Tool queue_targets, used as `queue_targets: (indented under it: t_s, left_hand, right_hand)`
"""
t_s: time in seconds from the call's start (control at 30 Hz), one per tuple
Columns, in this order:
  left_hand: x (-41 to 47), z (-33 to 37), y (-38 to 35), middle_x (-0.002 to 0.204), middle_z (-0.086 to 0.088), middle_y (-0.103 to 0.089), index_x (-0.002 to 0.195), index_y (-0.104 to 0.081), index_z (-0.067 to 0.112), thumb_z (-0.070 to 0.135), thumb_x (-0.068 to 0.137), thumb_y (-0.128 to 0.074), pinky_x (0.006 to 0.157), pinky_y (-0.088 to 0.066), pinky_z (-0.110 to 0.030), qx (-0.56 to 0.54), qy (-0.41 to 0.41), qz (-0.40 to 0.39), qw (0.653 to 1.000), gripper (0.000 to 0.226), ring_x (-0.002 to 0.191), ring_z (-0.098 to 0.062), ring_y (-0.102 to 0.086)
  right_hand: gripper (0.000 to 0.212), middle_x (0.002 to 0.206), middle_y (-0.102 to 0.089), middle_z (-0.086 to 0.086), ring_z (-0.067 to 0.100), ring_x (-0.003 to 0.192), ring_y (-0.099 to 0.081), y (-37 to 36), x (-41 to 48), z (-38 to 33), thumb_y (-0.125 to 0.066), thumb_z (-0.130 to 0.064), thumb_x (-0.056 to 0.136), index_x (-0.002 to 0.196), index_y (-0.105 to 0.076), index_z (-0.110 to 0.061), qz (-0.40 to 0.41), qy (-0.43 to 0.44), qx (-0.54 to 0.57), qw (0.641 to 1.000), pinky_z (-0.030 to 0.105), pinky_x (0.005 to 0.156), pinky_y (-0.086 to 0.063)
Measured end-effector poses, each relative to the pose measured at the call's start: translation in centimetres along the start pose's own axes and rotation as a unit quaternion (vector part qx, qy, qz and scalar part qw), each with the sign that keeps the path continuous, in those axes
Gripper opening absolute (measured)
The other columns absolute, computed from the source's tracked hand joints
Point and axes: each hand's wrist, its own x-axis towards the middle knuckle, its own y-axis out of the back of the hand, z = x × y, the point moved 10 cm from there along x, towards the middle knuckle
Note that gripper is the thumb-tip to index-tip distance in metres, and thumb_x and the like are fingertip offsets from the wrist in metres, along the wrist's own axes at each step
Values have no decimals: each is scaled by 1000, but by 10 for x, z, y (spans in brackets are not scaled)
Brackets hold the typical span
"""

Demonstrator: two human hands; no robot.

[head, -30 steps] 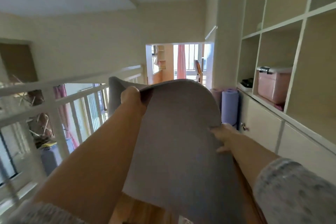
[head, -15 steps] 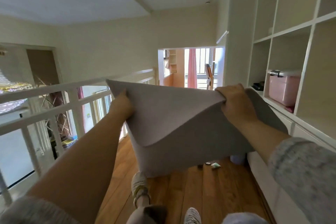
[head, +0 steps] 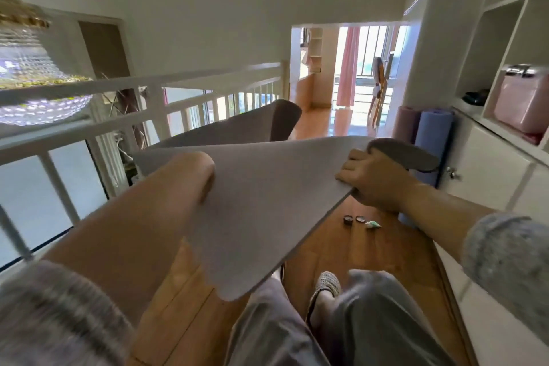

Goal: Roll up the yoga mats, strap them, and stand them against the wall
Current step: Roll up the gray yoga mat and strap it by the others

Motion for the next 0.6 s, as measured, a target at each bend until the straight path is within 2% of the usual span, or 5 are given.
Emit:
queue_targets:
  t_s: [0.1,0.2,0.3,0.5,0.6]
  left_hand:
    - [-14,25,21,143,-13,-46,142,-41,4,41,96,-51,93,-47,-42,-83,-86,58,991,59,127,-31,-49]
    - [-35,72,8,153,-7,-31,150,-27,17,62,91,-42,100,-40,-46,-263,-167,-21,950,76,140,-32,-32]
    - [-41,113,-13,151,1,-32,148,-29,25,74,76,-50,105,-36,-49,-233,-213,-75,946,89,139,-27,-31]
    - [-36,113,0,131,-11,-54,138,-47,10,17,95,-51,36,-41,-20,-63,-216,32,974,44,110,-26,-54]
    - [-42,103,28,122,-12,-61,125,-59,4,6,93,-45,55,-46,-17,-27,-214,153,964,35,97,-22,-58]
  right_hand:
    - [23,111,-68,-2,18,106,-59,-9,19,-22,-60,-24,92,114,-66,-23,-45,-6,32,998,32,91,-49]
    - [24,107,-63,-1,15,102,-60,-14,39,-41,-47,-20,99,119,-58,-24,-76,-31,92,992,24,86,-44]
    - [21,100,-63,0,16,99,-62,-24,51,-55,-45,-19,99,114,-61,-22,-117,-29,94,988,22,78,-39]
    - [11,87,-59,-3,18,85,-59,-32,59,-60,-52,-24,94,97,-63,-22,-122,-62,170,976,34,77,-50]
    - [19,86,-53,-8,15,89,-58,-45,52,-31,-69,-33,81,97,-62,-25,-120,-132,222,959,32,77,-48]
